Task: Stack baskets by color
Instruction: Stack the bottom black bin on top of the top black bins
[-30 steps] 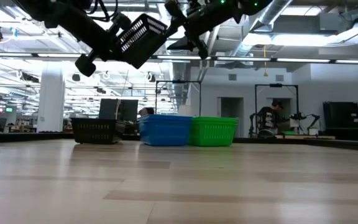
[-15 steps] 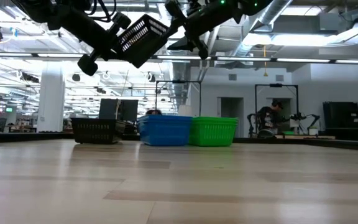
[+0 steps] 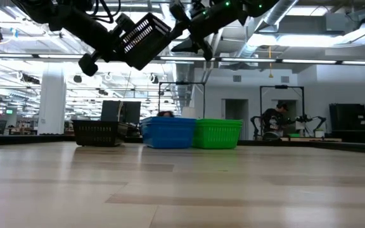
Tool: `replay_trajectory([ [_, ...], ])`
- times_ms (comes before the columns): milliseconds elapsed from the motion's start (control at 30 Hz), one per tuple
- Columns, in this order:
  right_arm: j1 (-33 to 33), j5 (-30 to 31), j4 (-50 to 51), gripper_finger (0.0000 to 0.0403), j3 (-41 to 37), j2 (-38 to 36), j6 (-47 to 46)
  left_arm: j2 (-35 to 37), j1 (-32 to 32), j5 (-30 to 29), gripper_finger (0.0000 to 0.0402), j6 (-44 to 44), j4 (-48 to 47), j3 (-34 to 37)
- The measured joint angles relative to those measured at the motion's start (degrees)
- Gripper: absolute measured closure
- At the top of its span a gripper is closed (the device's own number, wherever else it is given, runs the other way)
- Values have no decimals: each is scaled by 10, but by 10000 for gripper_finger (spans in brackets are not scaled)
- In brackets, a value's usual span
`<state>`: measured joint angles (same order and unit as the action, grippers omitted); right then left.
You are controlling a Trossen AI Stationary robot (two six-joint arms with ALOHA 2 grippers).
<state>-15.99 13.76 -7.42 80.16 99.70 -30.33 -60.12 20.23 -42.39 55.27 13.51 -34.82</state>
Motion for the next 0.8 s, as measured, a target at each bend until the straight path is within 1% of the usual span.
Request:
replay_trajectory([
  [100, 6, 0, 8, 227, 0, 0, 46, 0, 0, -1, 401, -26, -2, 0],
  [200, 6, 12, 18, 227, 0, 0, 75, 0, 0, -10, 401, -20, -6, 0],
  [333, 6, 14, 16, 227, 0, -1, 74, 0, 0, -22, 401, 7, 2, 0],
  [600, 21, 14, 16, 227, 0, -1, 64, 0, 0, -26, 401, 23, 11, 0],
  [800, 22, 23, 1, 227, 0, -1, 64, 0, -1, -9, 401, 29, 17, 0],
])
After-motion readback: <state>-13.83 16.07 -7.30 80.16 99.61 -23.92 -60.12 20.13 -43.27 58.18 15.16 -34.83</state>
